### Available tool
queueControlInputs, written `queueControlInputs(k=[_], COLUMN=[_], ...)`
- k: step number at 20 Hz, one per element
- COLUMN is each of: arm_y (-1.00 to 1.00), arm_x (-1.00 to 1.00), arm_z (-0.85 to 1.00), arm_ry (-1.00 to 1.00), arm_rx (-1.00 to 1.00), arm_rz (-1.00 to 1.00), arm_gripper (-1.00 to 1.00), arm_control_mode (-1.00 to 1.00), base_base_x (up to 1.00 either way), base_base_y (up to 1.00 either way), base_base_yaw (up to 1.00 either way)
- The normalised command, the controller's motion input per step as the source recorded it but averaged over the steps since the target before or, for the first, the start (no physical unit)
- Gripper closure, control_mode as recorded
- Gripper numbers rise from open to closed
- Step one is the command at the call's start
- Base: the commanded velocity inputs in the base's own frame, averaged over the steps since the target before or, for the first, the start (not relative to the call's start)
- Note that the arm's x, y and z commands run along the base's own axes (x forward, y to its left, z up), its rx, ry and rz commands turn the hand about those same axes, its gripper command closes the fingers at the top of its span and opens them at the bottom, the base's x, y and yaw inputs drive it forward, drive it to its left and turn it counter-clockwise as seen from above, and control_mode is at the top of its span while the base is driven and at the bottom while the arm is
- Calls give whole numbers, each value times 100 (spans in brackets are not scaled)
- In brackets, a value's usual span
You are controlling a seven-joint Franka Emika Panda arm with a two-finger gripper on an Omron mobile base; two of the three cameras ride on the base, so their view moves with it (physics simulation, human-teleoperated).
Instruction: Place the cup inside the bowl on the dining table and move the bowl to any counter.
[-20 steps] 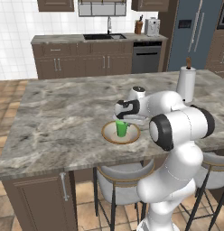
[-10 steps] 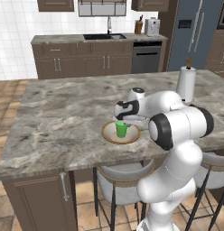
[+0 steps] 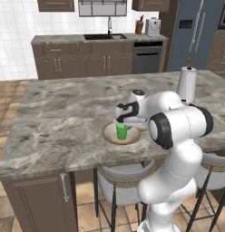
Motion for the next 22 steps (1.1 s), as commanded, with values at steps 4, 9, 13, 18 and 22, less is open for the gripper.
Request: queueControlInputs(k=[4,9,13,18,22], arm_y=[1,0,0,0,0], arm_x=[0,0,0,0,0], arm_z=[-1,0,0,0,0], arm_ry=[0,0,0,0,0], arm_rx=[0,0,0,0,0], arm_rz=[0,0,0,0,0], arm_gripper=[100,100,100,100,100], arm_control_mode=[-100,-100,-100,-100,-100], base_base_x=[0,0,0,0,0], base_base_y=[0,0,0,0,0], base_base_yaw=[0,0,0,0,0])
